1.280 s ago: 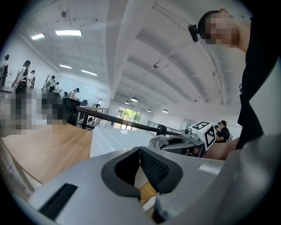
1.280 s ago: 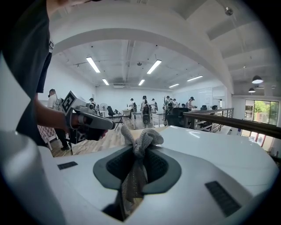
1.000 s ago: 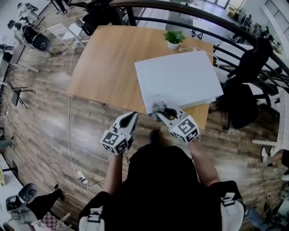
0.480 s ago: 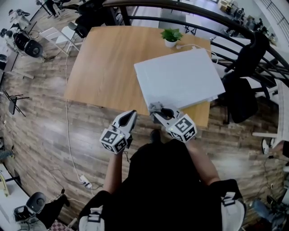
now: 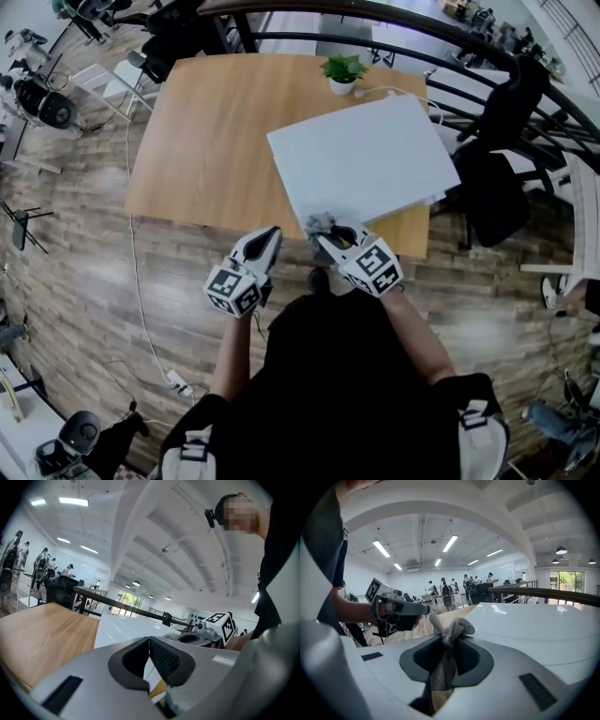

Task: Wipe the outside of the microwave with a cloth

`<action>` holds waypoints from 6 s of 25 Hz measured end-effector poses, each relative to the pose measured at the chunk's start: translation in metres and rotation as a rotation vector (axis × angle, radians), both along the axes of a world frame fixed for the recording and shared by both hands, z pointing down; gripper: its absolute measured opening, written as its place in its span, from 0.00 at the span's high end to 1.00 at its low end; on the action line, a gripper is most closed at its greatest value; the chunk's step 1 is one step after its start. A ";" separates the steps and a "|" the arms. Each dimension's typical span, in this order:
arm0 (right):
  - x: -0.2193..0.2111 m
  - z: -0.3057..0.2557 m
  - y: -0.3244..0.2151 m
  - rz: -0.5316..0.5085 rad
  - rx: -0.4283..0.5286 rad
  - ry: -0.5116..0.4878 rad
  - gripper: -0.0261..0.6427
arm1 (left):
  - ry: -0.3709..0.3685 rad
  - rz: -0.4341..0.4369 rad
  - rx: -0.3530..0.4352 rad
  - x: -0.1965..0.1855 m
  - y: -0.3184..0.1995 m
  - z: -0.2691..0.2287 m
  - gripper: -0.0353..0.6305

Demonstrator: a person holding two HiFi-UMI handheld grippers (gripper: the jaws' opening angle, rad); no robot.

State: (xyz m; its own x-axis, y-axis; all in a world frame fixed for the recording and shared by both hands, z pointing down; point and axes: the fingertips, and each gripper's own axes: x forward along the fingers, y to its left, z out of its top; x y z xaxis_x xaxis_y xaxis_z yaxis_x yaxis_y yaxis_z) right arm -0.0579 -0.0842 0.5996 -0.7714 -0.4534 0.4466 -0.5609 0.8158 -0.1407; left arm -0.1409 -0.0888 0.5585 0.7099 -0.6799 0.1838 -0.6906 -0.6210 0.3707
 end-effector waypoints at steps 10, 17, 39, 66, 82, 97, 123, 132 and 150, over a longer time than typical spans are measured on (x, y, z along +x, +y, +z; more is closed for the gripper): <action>0.033 0.002 -0.009 0.049 -0.013 -0.002 0.87 | -0.004 0.025 0.005 0.016 -0.005 -0.001 0.94; 0.062 0.005 -0.020 0.093 -0.007 0.008 0.87 | 0.000 0.044 0.015 0.028 -0.012 -0.002 0.94; 0.151 0.005 -0.053 0.225 0.017 0.105 0.86 | 0.002 0.032 0.007 0.042 -0.010 0.000 0.94; 0.289 0.007 -0.107 0.393 0.046 0.324 0.87 | 0.009 0.040 0.013 0.053 -0.005 -0.002 0.94; 0.363 0.011 -0.143 0.497 -0.040 0.290 0.87 | 0.003 0.017 0.012 0.048 -0.003 -0.003 0.94; 0.365 -0.002 -0.175 0.484 -0.013 0.324 0.87 | 0.007 -0.025 0.010 0.037 0.002 -0.003 0.94; 0.351 -0.002 -0.194 0.453 0.008 0.338 0.87 | 0.005 -0.063 0.007 0.025 -0.001 0.000 0.94; 0.348 0.005 -0.194 0.434 0.001 0.380 0.87 | 0.002 -0.064 0.020 0.017 -0.005 0.002 0.94; 0.282 -0.005 -0.193 0.298 0.015 0.360 0.87 | 0.011 -0.050 0.020 0.019 -0.009 0.000 0.94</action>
State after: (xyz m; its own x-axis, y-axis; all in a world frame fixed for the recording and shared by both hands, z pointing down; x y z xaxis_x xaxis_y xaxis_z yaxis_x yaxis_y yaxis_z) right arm 0.2245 -0.2775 0.5951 -0.4039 -0.6399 0.6537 -0.7821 0.6123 0.1162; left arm -0.1218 -0.0979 0.5582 0.6767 -0.7181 0.1626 -0.7172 -0.5930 0.3660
